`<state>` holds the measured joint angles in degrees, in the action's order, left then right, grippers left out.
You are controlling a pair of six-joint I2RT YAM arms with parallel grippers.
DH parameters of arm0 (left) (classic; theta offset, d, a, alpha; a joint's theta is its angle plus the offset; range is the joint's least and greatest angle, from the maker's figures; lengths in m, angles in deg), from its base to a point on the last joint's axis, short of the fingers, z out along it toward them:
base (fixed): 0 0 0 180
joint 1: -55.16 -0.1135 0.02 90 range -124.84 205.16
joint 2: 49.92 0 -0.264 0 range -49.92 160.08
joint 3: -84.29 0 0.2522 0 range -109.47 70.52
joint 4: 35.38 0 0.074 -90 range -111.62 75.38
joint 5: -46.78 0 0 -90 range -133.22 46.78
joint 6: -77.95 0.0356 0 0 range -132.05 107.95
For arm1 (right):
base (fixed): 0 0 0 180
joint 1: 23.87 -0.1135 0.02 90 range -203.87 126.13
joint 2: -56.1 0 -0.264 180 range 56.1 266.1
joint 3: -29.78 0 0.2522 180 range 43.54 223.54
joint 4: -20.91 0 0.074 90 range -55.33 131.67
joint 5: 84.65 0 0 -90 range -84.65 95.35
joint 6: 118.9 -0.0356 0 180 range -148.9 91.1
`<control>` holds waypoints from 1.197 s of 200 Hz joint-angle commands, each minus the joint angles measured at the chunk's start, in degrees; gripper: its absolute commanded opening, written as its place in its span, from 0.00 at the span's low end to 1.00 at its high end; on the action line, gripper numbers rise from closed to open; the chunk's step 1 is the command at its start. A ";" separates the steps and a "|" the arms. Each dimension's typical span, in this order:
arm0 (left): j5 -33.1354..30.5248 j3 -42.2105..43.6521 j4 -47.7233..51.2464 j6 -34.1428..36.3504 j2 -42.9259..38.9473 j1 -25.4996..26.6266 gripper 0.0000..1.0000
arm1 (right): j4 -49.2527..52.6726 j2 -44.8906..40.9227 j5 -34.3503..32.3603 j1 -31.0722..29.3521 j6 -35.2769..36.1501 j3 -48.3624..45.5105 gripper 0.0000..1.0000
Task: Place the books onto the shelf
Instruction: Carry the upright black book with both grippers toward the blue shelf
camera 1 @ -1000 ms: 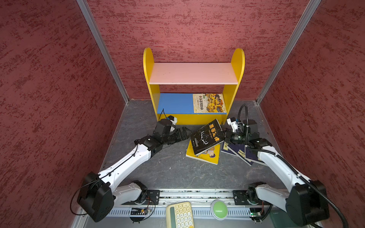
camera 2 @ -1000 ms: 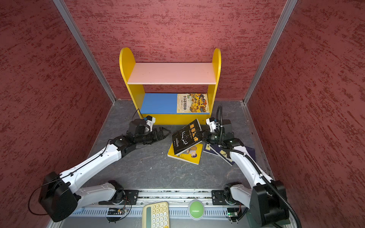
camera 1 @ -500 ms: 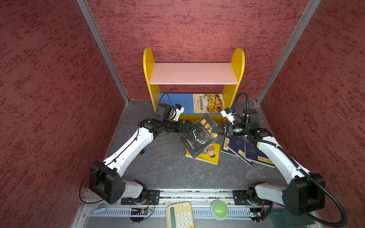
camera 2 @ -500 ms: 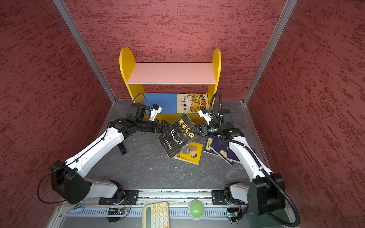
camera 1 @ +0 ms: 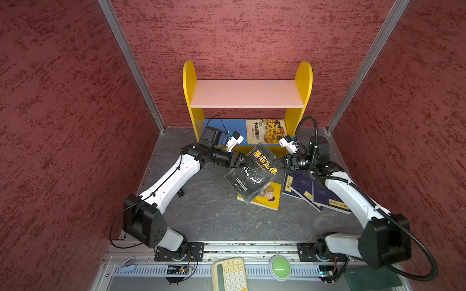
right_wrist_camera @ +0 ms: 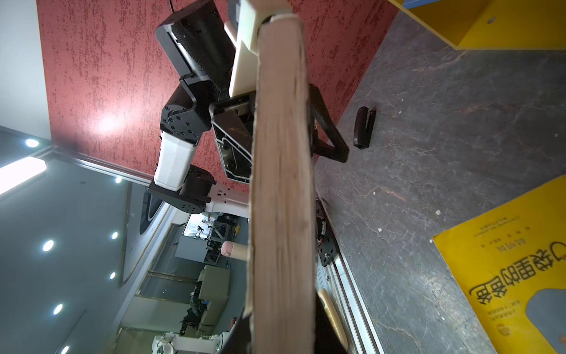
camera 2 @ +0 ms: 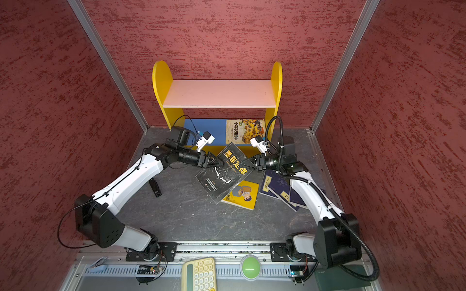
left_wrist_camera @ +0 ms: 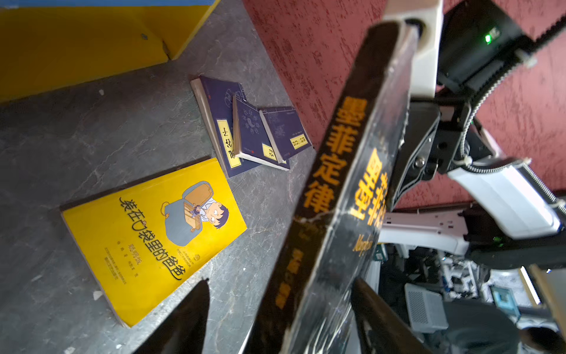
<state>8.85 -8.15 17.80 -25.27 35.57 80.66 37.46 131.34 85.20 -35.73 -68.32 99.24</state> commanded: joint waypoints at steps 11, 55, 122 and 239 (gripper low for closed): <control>4.13 2.33 -5.14 -2.52 -0.96 -0.47 0.38 | -7.16 0.74 3.32 -0.27 -3.30 -0.39 0.20; 4.26 7.67 -13.12 -7.88 -3.70 -0.79 0.14 | -13.60 1.73 1.57 -0.27 -8.35 -1.70 0.21; -2.96 20.84 -38.78 -28.54 -9.40 -1.95 0.00 | -31.26 5.51 -13.10 -0.04 -22.50 -6.93 0.66; -47.83 31.39 -64.36 -52.68 -14.09 3.10 0.00 | -49.21 4.92 -29.03 -0.03 -37.43 -15.49 0.97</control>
<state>-25.18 22.52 -34.68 -73.20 21.28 81.99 -6.72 137.64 58.67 -35.71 -102.11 83.94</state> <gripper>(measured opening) 0.169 0.967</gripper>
